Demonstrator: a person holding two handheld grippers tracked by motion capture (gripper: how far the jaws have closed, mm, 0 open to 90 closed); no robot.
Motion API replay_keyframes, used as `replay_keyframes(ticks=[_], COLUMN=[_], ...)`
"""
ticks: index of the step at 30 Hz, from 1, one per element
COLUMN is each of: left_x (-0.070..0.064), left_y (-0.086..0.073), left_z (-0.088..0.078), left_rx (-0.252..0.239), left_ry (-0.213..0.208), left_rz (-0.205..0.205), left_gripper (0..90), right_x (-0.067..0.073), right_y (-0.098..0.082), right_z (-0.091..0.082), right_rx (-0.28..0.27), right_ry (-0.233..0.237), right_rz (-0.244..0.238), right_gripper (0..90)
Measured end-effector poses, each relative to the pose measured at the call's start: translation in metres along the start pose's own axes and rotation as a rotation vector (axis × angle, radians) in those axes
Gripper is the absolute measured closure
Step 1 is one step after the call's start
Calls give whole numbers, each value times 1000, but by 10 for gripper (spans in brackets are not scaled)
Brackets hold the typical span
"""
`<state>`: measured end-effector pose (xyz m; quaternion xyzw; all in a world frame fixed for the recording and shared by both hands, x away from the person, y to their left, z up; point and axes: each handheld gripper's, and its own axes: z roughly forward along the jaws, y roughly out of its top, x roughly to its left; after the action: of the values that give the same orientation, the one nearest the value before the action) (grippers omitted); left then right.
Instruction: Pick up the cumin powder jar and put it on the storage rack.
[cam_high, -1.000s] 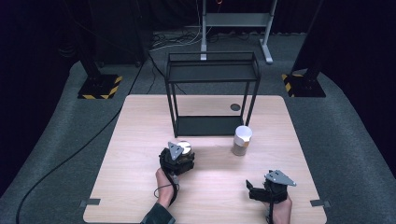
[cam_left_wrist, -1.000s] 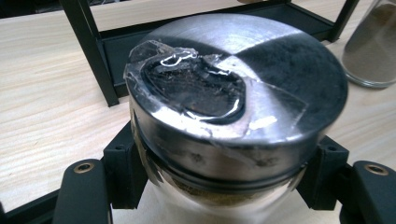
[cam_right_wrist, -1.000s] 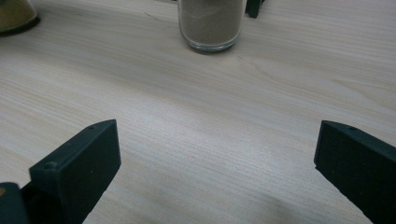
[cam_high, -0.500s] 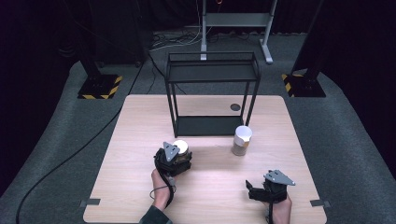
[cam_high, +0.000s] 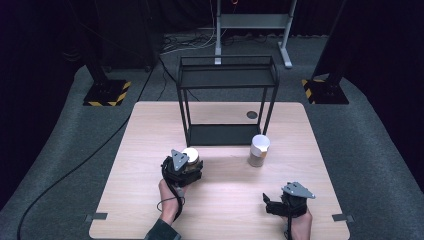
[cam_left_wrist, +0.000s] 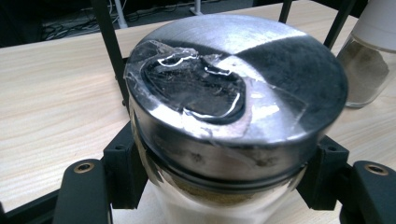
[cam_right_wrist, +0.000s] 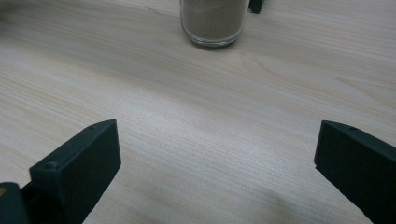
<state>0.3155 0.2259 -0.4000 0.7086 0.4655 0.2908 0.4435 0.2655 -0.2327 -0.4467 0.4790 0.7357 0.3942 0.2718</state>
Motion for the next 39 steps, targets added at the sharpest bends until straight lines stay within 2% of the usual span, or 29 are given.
replay_keyframes(ticks=[20, 31, 39], left_x=[8, 14, 17], left_y=[20, 30, 40], left_z=[-7, -9, -12], left_rx=[-9, -21, -28], left_ry=[-16, -35, -38], left_rz=[16, 2, 18], left_gripper=[308, 308, 308], right_x=[-1, 0, 0], right_y=[-1, -1, -1], right_z=[-1, -1, 0], right_rx=[-7, -6, -3], right_ry=[3, 0, 1], right_rz=[5, 3, 1], right_gripper=[0, 0, 0])
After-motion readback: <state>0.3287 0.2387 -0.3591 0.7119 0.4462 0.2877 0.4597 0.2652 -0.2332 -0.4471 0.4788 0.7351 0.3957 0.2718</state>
